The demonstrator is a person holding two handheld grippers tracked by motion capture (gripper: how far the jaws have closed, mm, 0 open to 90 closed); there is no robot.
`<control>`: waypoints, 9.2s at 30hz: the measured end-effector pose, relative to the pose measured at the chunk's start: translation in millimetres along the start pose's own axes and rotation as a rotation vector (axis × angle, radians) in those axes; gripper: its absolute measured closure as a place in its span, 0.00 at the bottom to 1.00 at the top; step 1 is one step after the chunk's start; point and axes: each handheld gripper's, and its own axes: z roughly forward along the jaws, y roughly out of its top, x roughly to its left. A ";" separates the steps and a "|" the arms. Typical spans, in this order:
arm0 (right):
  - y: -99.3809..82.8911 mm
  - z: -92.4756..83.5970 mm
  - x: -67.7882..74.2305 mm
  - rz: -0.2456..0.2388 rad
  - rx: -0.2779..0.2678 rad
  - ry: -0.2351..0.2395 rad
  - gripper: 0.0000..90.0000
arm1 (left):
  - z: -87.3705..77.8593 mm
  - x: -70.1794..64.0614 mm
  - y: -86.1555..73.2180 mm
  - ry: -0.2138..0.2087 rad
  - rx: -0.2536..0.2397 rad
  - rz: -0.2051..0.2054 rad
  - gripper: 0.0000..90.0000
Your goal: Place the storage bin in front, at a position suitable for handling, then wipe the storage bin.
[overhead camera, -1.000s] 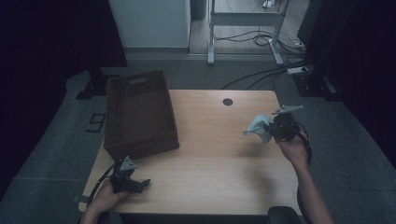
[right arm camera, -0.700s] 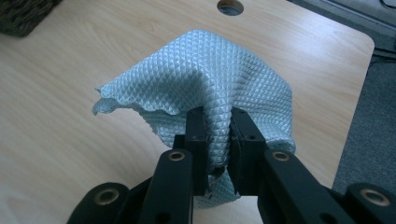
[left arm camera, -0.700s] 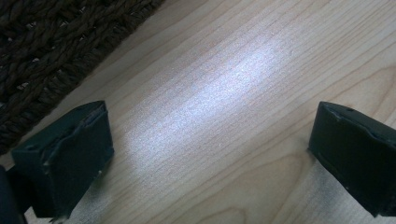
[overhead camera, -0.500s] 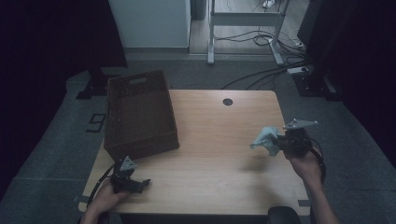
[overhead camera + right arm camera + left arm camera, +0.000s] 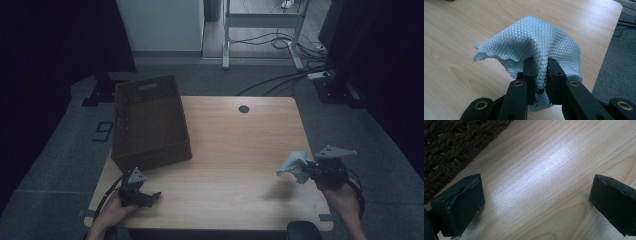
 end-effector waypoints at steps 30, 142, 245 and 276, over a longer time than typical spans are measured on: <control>-91.5 59.9 9.9 0.059 0.124 0.059 0.80 | 1.1 2.1 -1.1 -0.017 -0.022 0.019 0.00; 120.4 204.2 133.3 -0.211 -0.073 0.339 0.29 | -56.1 31.6 25.8 0.105 -0.048 -0.055 0.34; 54.6 130.5 81.3 -0.164 -0.034 0.236 0.38 | -38.7 -83.7 54.4 -0.124 -0.058 0.170 0.46; -64.6 82.7 19.6 0.030 0.186 0.006 0.19 | -22.7 -18.1 23.8 0.015 0.014 -0.054 0.04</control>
